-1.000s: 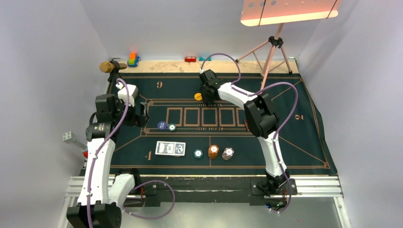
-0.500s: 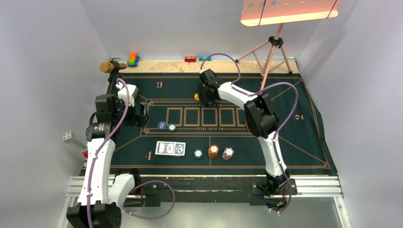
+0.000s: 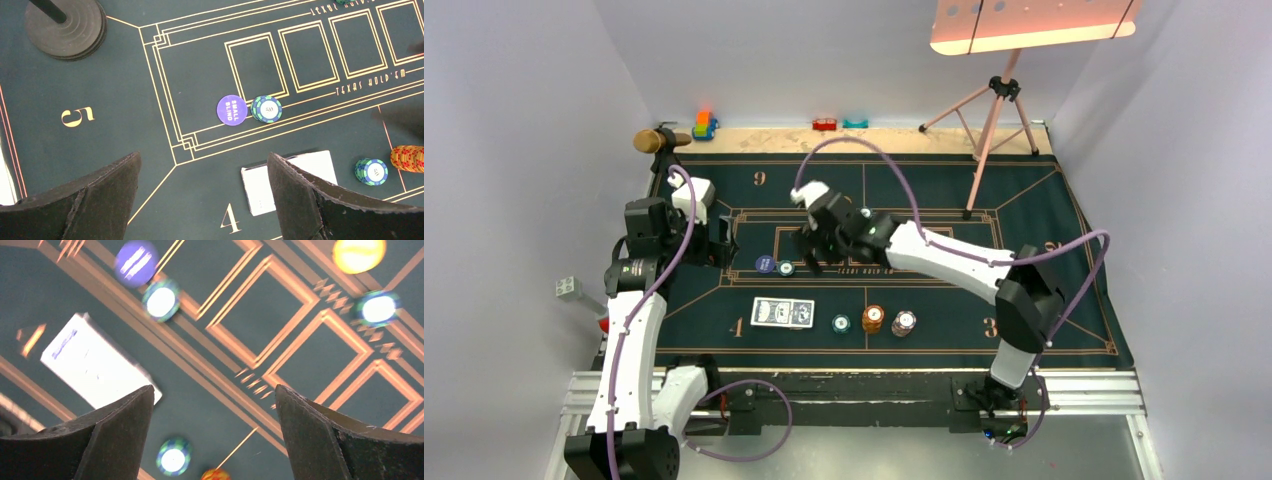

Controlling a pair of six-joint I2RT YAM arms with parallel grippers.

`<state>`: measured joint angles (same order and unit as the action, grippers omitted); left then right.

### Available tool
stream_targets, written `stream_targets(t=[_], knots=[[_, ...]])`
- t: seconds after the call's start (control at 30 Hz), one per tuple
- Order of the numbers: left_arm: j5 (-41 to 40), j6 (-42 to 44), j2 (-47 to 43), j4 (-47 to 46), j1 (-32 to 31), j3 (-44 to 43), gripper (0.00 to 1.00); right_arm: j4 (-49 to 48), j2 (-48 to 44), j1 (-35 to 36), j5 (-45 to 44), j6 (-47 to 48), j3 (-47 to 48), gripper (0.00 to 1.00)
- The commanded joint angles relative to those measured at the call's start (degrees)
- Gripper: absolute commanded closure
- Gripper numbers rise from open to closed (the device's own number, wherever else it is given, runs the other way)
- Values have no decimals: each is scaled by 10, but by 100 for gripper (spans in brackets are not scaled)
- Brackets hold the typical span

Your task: Distribute texas hold em gaming equipment

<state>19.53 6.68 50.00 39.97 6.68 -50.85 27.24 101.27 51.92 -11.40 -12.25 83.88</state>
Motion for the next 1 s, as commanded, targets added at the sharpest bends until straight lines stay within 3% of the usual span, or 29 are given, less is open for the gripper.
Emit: stream_targets(t=[0.0, 0.67, 0.97], knots=[[3, 11, -3, -9, 4, -3, 0, 3, -9, 61, 39, 12, -72, 6], [1, 11, -6, -8, 4, -3, 0, -5, 17, 144, 74, -22, -172, 2], [0, 11, -8, -8, 4, -2, 0, 2, 27, 146, 71, -20, -181, 20]])
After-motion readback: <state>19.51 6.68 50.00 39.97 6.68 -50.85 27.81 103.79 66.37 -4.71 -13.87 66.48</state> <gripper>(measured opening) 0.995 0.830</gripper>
